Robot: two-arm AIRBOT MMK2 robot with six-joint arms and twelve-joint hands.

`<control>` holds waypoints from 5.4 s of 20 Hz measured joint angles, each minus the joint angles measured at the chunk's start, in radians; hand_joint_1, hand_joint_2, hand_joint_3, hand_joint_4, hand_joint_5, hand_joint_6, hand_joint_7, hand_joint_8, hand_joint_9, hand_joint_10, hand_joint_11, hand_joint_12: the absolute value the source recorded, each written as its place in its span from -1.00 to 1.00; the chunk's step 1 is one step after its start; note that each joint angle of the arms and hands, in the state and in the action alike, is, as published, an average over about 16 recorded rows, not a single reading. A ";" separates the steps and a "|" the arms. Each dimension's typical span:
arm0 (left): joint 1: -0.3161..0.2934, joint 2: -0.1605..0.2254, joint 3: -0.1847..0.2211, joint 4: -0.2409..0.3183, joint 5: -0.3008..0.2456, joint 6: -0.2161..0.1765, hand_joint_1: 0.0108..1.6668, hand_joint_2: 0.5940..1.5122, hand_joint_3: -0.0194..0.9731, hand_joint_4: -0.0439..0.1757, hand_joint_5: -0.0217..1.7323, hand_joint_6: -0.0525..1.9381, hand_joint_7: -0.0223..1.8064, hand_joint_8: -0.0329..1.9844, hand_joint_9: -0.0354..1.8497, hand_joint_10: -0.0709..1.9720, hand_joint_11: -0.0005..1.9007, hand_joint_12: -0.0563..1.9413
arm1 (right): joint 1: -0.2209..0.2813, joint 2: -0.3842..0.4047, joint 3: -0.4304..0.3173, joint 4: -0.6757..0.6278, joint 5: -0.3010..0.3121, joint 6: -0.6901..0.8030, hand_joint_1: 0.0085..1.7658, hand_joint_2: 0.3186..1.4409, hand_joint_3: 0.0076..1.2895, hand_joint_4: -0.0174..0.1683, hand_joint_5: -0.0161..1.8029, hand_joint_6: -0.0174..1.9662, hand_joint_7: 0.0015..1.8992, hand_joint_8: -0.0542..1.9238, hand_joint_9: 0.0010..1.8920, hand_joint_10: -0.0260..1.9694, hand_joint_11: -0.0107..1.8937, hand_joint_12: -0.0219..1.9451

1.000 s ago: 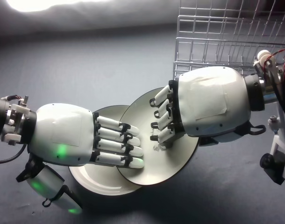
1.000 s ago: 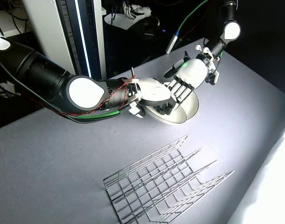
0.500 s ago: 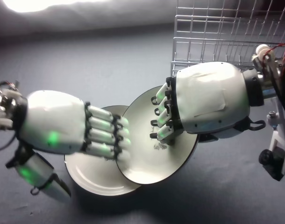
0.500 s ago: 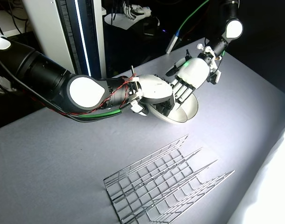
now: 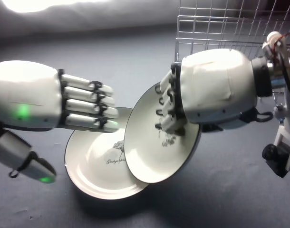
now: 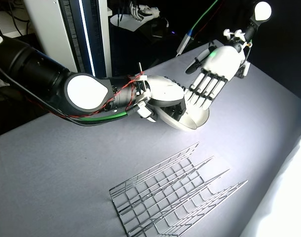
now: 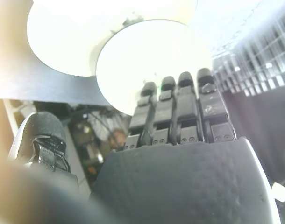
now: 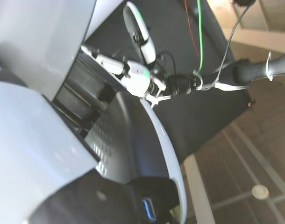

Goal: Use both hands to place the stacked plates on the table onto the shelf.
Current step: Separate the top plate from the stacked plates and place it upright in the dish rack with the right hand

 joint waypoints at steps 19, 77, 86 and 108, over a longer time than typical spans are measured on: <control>0.018 0.176 -0.061 -0.123 0.133 0.188 -0.99 0.20 -0.93 -0.58 -0.95 -0.94 -0.96 -0.96 -0.94 -0.91 -0.98 -0.94 | 0.078 0.057 -0.069 0.419 -0.105 0.015 0.52 0.16 -0.99 -0.84 0.08 -0.01 0.15 -0.19 0.11 -0.10 -0.02 -0.13; 0.064 -0.039 0.229 -0.016 -0.286 0.091 -0.99 0.20 -0.92 -0.58 -0.95 -0.94 -0.96 -0.96 -0.95 -0.91 -0.98 -0.94 | 0.303 0.165 0.020 1.430 -0.567 0.026 0.56 0.23 -0.99 -0.90 0.04 -0.01 0.10 -0.09 0.06 -0.04 -0.08 -0.04; 0.096 -0.109 0.280 0.016 -0.406 0.092 -0.99 0.21 -0.92 -0.58 -0.95 -0.94 -0.95 -0.96 -0.94 -0.91 -0.98 -0.94 | 0.239 0.207 0.028 1.394 -0.545 0.034 0.56 0.23 -0.99 -0.90 0.04 0.01 0.10 -0.08 0.05 -0.02 -0.11 -0.01; 0.132 -0.193 0.358 0.066 -0.347 0.128 -0.99 0.21 -0.92 -0.58 -0.95 -0.94 -0.96 -0.96 -0.95 -0.91 -0.98 -0.94 | 0.049 0.218 0.082 1.165 -0.441 0.037 0.44 0.32 -0.99 -0.88 -0.05 -0.24 -0.01 -0.44 -0.07 -0.47 -0.36 0.13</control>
